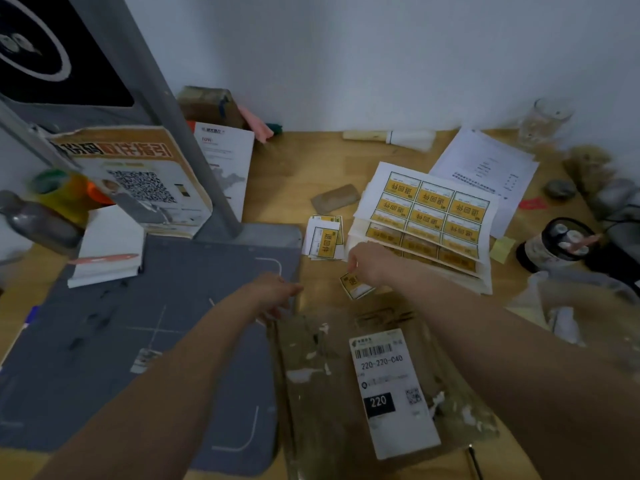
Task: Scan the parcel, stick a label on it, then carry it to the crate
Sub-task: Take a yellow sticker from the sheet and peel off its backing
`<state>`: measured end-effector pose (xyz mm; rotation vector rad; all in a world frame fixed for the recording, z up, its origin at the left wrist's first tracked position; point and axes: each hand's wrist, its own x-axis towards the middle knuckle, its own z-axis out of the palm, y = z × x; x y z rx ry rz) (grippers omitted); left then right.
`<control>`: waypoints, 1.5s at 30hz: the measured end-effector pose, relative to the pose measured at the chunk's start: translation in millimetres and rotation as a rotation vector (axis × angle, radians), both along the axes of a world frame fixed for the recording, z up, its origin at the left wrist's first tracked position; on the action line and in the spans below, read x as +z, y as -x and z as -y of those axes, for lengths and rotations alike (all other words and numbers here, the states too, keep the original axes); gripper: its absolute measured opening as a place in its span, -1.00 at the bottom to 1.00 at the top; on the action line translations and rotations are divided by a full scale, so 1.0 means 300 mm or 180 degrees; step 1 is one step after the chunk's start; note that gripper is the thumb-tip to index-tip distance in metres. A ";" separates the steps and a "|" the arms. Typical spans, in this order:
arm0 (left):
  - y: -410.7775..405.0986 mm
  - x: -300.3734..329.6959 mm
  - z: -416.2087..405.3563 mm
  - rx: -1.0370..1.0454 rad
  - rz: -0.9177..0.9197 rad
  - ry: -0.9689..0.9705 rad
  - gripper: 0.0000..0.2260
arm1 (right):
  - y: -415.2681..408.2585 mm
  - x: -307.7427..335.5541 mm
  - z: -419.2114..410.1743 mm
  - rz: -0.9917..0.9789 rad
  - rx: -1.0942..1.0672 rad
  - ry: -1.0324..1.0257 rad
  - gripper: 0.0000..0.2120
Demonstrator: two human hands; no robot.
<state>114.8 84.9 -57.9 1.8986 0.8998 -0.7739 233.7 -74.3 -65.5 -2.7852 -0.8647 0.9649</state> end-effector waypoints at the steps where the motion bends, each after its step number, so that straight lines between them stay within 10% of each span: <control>1: -0.006 -0.003 0.000 -0.0091 -0.0140 0.0154 -0.61 | -0.013 -0.031 -0.016 0.0006 0.0084 0.0187 -0.75; 6: -0.044 -0.011 -0.005 0.0230 -0.0053 0.0782 -0.60 | -0.067 -0.135 -0.049 -0.0242 0.0130 0.0788 -0.42; 35: -0.110 -0.048 0.037 0.0294 0.0589 0.0496 -0.67 | -0.085 -0.173 -0.007 -0.0043 0.0413 0.1215 -0.45; 45: -0.155 0.038 0.079 0.0468 0.1134 0.0324 -0.47 | -0.104 0.064 0.115 -0.1895 -0.1852 -0.2138 -0.84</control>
